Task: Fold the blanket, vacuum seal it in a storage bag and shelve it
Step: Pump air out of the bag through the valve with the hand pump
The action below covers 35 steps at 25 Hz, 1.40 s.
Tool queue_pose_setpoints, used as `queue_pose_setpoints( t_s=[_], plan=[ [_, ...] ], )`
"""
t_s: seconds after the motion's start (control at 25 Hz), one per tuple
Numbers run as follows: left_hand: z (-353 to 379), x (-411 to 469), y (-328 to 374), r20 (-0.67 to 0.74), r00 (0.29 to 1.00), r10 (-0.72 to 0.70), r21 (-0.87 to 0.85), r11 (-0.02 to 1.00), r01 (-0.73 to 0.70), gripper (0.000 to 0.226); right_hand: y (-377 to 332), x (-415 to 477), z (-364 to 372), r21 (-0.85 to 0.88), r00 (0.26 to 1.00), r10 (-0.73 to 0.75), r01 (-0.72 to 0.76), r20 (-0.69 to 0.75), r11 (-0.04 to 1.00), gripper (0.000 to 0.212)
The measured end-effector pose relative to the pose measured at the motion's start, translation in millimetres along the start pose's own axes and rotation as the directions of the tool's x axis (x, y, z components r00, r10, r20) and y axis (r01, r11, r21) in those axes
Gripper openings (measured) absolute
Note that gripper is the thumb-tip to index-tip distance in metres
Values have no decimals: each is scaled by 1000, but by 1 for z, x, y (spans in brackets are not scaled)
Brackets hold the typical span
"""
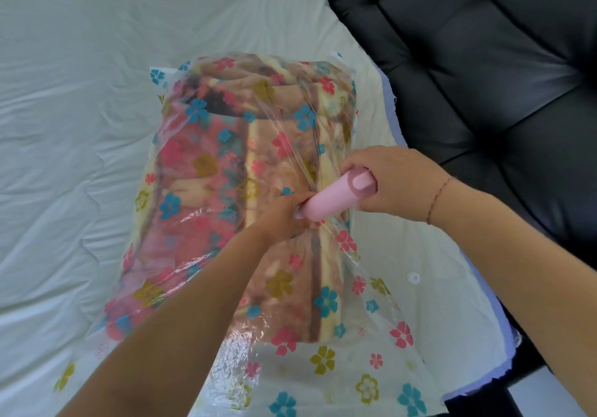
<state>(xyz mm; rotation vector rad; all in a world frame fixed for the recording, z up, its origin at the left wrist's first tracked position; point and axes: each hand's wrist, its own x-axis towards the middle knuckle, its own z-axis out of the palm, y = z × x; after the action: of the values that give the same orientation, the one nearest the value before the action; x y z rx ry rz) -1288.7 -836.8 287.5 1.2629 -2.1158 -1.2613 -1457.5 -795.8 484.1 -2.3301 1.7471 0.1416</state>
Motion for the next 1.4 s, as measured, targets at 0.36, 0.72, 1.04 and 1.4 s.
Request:
queue_pose_setpoints(
  t_s=[0.36,0.72,1.04,1.4],
  plan=[
    [18,-13,8,-244,968,55,72,997,-39,45,0,-4,2,306,995,87,-96,43,947,78],
    [15,-22,28,-403,915,-34,-87,996,-2,52,-12,-12,20,106,927,213,-189,-310,976,48],
    [1,-37,49,-259,965,-33,1,999,35,60,-8,-20,22,94,920,22,16,-392,995,34],
    [-11,-58,123,-335,941,-53,-142,990,6,38,-20,-12,8,184,971,108,-69,-215,980,31]
  ],
)
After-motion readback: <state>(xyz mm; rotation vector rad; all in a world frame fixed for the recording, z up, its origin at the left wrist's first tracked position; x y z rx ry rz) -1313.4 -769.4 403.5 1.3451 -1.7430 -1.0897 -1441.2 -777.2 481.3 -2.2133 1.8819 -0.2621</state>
